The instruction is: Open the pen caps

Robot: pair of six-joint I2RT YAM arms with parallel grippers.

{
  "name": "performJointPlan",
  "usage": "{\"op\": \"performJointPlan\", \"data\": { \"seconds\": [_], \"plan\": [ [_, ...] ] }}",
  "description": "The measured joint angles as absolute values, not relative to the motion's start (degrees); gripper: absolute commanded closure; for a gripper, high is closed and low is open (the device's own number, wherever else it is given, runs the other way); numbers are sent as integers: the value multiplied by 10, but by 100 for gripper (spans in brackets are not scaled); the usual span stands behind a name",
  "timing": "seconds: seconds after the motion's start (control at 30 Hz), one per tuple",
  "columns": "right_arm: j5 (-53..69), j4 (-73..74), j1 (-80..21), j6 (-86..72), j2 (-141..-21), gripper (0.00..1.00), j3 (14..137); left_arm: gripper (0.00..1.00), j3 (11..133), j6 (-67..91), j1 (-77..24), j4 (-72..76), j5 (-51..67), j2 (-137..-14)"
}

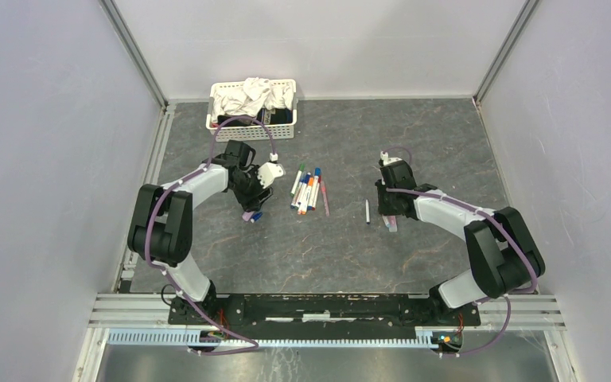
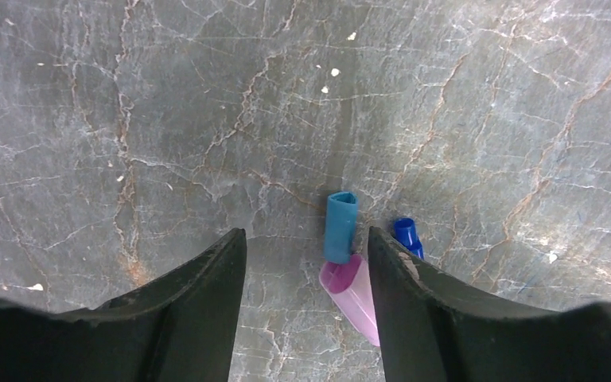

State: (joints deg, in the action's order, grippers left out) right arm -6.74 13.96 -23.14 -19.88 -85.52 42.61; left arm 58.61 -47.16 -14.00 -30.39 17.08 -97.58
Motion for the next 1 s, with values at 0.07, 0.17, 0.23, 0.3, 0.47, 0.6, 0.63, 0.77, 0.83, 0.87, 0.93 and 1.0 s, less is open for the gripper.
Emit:
{"op": "performJointPlan", "data": {
  "seconds": [0.07,0.17,0.23,0.3,0.47,0.6,0.63,0.77,0.83,0.87,0.93,1.0],
  "plan": [
    [-72,139,-231,-199,-856,68,426,34,587,-470,-140,-309,172,-976],
    [-78,139,-231,-197,-857,65,426,33,600,-462,-140,-327,172,-976],
    [-81,139,-231,-197,-858,64,426,31,620,-452,-140,-343,171,-974],
    [-81,140,-231,-197,-858,64,427,30,652,-439,-140,-360,169,-972],
    [-95,150,-241,-198,-851,60,445,27,766,-400,-139,-415,163,-963],
    [-105,159,-275,-197,-851,56,499,17,824,-372,-138,-444,152,-934],
    [-107,161,-288,-197,-855,54,520,6,829,-364,-138,-446,149,-924],
    [-105,158,-343,-197,-899,51,605,0,831,-305,-137,-440,93,-870],
    [-104,156,-370,-196,-933,51,640,0,831,-285,-135,-436,71,-853],
    [-102,156,-379,-197,-947,51,650,0,830,-278,-133,-434,61,-846],
    [-99,156,-399,-197,-980,51,672,0,826,-268,-127,-428,50,-833],
    [-95,160,-414,-196,-1013,52,688,0,815,-263,-122,-428,44,-824]
  ]
}}
